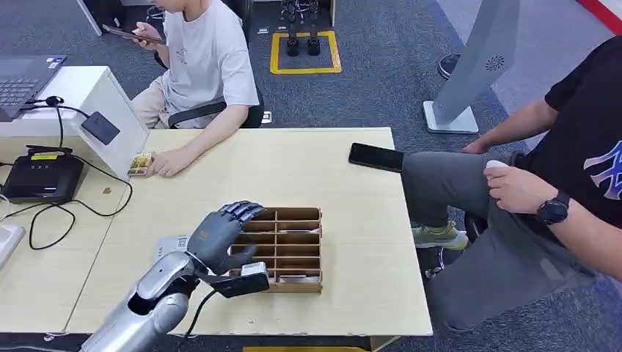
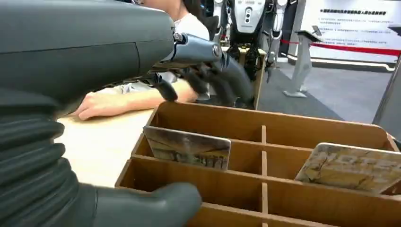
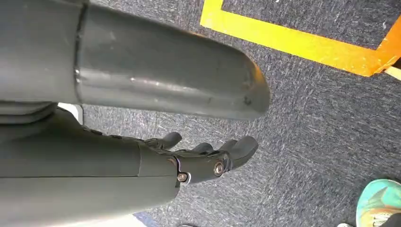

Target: Pass the card to the sensor for recognition and then transmit it.

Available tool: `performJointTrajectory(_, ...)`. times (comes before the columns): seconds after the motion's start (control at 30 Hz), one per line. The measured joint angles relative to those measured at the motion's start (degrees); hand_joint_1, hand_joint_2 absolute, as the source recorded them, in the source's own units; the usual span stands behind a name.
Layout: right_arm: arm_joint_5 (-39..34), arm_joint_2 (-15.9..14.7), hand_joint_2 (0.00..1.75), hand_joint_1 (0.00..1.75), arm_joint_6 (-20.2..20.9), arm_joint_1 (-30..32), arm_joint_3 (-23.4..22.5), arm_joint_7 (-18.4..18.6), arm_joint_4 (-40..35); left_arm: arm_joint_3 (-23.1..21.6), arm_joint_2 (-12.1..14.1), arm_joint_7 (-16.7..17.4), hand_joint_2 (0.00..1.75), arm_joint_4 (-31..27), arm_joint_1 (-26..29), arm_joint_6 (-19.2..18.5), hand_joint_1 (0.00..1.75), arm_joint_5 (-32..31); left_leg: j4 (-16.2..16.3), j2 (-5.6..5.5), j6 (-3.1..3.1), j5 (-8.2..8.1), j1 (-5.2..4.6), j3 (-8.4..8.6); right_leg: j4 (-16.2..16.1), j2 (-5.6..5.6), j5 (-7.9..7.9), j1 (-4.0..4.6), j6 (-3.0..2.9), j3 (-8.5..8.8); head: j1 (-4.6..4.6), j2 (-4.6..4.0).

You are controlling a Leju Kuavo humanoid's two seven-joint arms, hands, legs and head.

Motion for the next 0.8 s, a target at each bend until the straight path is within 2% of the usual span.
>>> performJointTrajectory(0.8,0.0,-0.09,0.0,0.0,-0.07,-0.01,0.0,0.0,0.0,0.44,0.11,-0.15,1.75,0.11,-0.11,-0.39,1.75,0.87,0.0,-0.02,0.0,0.0,0.0,0.0,0.0,-0.01,0.0,0.0,0.0,0.0,0.0,0.0)
